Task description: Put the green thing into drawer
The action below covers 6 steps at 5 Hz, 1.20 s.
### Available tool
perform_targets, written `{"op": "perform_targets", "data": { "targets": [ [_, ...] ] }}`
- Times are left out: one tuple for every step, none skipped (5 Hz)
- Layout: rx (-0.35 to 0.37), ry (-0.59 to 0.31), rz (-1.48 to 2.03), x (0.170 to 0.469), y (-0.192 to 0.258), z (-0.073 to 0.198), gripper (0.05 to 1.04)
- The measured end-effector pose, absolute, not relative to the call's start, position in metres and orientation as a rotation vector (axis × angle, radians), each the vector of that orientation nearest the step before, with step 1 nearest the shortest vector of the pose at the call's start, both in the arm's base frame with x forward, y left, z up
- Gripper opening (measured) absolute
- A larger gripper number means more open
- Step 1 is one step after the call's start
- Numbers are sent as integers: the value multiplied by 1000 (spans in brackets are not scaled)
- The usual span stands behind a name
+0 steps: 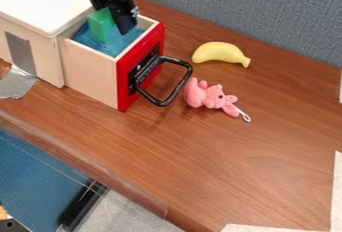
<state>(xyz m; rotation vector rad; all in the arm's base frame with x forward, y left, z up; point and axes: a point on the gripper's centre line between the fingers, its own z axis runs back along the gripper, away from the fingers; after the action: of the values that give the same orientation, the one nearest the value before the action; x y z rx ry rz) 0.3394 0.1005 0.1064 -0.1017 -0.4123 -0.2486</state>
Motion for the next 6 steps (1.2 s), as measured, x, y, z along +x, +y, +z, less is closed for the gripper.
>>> {"op": "perform_targets", "data": {
  "targets": [
    [-98, -417, -247, 341, 103, 105, 590],
    [-100, -411, -234, 343, 104, 101, 665],
    [-91, -419, -226, 347, 107, 103, 951],
    [-87, -421, -216, 347, 108, 104, 1007],
    [-101, -414, -216, 343, 105, 105, 1001],
    [-103, -428, -227, 336, 99, 118, 1001]
  ]
}}
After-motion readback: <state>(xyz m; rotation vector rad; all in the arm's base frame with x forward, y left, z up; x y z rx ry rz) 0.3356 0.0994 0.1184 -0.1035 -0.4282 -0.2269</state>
